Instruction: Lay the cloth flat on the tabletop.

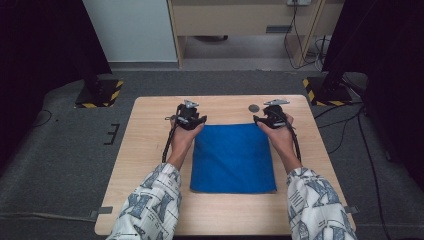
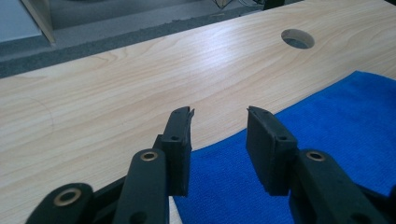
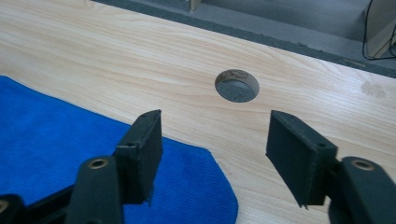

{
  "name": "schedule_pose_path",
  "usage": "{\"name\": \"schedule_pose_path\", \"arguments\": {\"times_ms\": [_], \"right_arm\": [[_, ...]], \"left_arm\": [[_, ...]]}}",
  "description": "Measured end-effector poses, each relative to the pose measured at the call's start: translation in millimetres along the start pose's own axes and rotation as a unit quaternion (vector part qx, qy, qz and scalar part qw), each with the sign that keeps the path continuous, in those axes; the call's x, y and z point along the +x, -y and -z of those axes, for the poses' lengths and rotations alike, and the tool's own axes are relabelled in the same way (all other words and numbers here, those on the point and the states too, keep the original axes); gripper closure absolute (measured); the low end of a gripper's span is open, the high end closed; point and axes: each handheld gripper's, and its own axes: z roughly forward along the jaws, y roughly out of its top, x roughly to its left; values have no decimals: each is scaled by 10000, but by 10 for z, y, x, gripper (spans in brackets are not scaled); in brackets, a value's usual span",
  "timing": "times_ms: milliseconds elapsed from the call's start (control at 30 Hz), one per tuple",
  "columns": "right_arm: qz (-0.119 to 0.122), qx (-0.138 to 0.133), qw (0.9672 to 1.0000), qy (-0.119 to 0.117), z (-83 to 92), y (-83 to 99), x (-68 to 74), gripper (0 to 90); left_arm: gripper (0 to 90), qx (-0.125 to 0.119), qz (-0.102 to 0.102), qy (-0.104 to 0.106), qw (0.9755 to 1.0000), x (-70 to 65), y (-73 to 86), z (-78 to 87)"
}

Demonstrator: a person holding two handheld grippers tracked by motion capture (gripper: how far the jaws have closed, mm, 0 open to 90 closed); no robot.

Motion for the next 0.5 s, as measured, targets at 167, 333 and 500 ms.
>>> {"name": "schedule_pose_path", "arguments": {"times_ms": [167, 333, 500], "right_arm": [[63, -32, 9999, -89, 107, -45, 39, 321], [99, -91, 9998, -165, 197, -91, 94, 306], [142, -65, 9995, -256, 296, -125, 159, 282]], "left_arm": [[558, -63, -70, 1, 10000, -21, -48, 108], [533, -155, -96, 44, 9998, -61, -102, 227], [487, -173, -162, 83, 9997, -104, -140, 355]]}}
